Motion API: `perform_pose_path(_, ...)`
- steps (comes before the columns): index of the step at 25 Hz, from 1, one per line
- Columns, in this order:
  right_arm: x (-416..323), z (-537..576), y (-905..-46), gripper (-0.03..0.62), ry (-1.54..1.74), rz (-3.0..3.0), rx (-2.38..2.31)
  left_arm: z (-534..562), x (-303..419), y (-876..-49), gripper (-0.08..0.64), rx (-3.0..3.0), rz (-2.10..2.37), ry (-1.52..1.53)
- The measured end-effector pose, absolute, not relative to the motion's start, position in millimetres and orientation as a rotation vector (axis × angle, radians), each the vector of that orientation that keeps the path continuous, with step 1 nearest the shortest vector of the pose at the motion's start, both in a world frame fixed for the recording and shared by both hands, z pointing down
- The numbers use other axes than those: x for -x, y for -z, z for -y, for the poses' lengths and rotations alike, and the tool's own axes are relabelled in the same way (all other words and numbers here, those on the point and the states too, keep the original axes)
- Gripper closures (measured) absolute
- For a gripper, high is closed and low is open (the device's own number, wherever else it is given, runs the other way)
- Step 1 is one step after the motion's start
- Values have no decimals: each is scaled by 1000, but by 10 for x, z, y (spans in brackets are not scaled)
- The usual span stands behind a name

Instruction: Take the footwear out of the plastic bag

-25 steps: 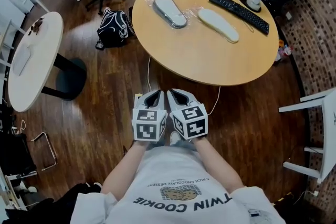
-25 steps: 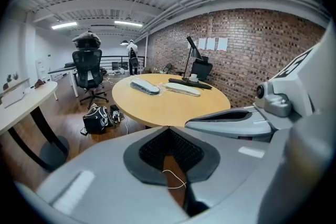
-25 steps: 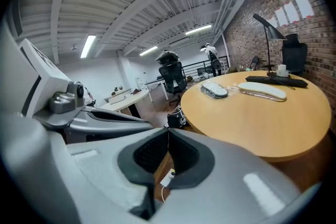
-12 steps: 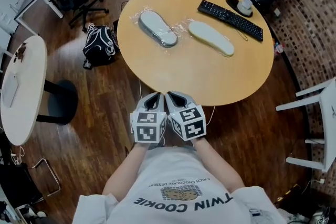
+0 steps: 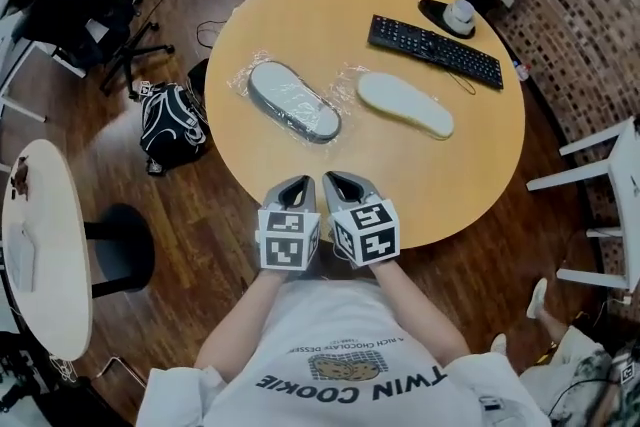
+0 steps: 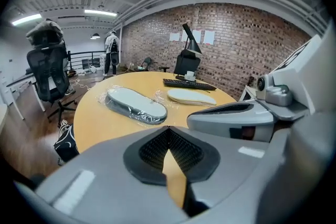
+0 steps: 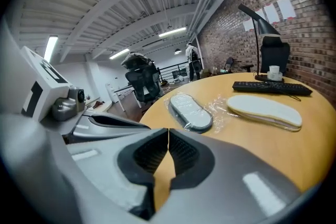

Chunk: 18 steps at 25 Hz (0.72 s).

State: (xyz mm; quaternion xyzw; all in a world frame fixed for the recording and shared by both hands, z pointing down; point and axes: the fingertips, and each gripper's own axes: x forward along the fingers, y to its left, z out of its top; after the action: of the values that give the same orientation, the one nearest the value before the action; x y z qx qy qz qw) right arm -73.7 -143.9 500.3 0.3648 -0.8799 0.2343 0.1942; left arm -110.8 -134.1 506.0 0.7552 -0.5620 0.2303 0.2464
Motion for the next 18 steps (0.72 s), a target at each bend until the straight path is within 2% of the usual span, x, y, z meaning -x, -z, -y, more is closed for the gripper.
perform_pose_path(11, 989, 2432, -5238, 575, -924, 2338, -1204, 2504, 1613, -5168, 554, -2179, 1351, -772)
perform_pose_path(18, 927, 2778, -5439, 557, -1070, 2237, -1304, 3160, 2222, -5335, 554, -2209, 1330, -870)
